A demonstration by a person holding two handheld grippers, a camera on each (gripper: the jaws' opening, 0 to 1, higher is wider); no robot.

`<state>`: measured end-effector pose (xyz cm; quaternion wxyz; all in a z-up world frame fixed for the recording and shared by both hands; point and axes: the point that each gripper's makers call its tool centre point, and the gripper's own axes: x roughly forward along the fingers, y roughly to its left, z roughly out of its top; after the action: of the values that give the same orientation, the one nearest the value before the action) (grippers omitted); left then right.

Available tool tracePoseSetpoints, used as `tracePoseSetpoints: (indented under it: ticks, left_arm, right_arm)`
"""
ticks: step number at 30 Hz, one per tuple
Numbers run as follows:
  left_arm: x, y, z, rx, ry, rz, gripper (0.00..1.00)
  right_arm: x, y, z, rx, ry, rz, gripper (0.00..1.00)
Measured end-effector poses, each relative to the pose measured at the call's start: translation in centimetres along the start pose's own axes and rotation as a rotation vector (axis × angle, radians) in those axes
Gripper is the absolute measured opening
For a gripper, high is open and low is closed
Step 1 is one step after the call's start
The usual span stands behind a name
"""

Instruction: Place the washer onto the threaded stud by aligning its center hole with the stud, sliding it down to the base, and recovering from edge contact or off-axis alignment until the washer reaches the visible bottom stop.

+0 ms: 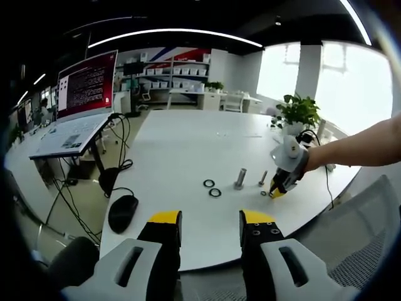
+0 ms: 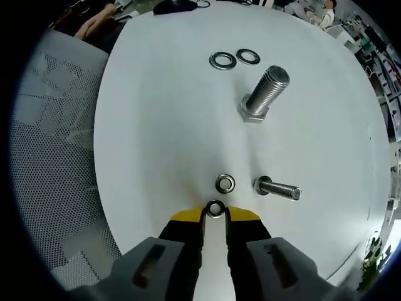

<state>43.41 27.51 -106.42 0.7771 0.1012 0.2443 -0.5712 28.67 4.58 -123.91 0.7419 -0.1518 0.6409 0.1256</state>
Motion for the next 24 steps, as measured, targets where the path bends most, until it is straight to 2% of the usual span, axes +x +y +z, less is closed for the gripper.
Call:
tracePoseSetpoints:
  ticks: [6, 13, 24]
  left_arm:
    - [0.0, 0.0, 0.1, -0.003, -0.003, 0.0, 0.35]
    - [0.0, 0.0, 0.1, -0.003, -0.001, -0.003, 0.35]
    - [0.0, 0.0, 0.0, 0.0, 0.003, -0.002, 0.35]
  right_arm:
    - [0.2, -0.6, -0.1, 0.005, -0.03, 0.0, 0.15]
    - [0.1, -0.8, -0.3, 0.085, -0.091, -0.005, 0.14]
    - [-0.8, -1.6, 0.1, 0.08, -0.098, -0.007, 0.14]
